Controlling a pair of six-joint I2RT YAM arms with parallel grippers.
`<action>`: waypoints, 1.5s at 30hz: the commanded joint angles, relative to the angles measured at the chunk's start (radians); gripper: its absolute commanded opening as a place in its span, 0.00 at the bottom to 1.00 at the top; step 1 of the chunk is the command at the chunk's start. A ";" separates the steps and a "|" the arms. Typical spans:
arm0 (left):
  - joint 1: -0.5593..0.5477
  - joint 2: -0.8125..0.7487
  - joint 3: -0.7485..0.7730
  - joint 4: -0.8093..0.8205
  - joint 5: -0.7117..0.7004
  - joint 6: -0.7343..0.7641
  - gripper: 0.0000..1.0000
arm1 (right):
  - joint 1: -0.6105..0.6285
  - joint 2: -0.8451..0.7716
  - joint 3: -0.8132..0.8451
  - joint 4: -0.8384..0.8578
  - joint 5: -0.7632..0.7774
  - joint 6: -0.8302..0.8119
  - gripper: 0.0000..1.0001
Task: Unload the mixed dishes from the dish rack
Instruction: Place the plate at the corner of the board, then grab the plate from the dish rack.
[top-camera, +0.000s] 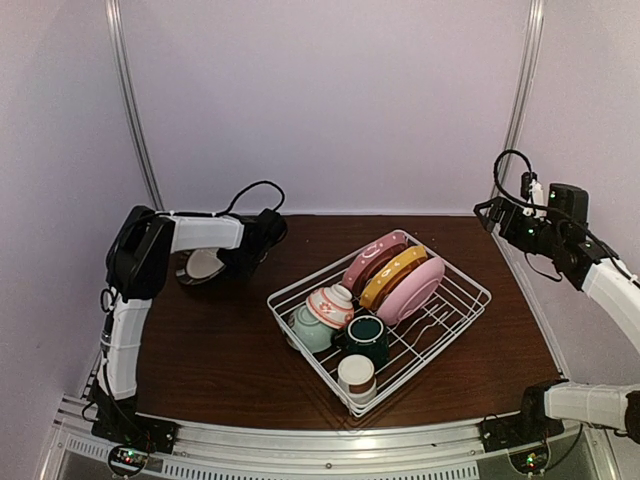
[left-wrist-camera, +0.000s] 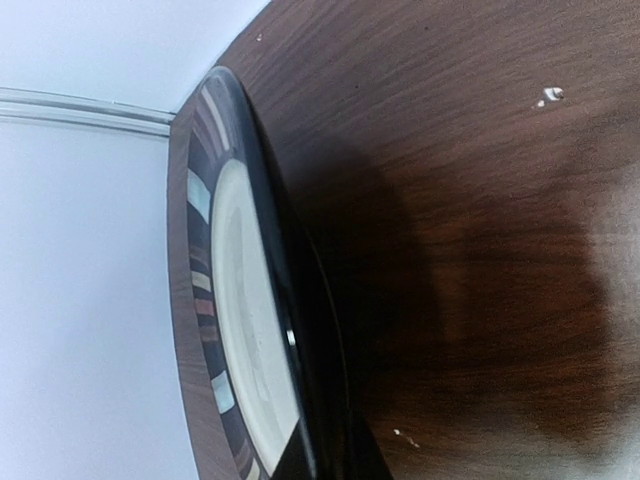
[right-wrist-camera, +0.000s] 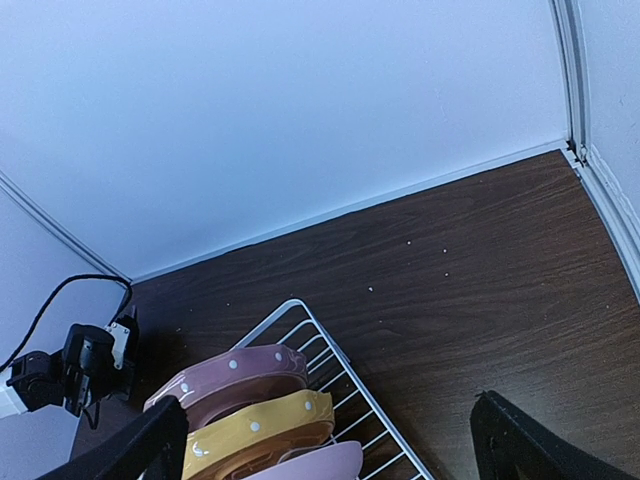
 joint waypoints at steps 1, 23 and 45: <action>0.007 0.045 0.032 0.087 0.043 0.018 0.10 | -0.004 0.004 -0.020 0.030 -0.013 0.016 1.00; -0.015 -0.140 -0.008 0.100 0.319 0.047 0.65 | -0.005 -0.002 -0.028 0.013 -0.015 -0.006 1.00; -0.308 -0.608 0.004 0.267 0.998 0.237 0.81 | -0.005 -0.007 -0.030 0.003 -0.023 -0.030 1.00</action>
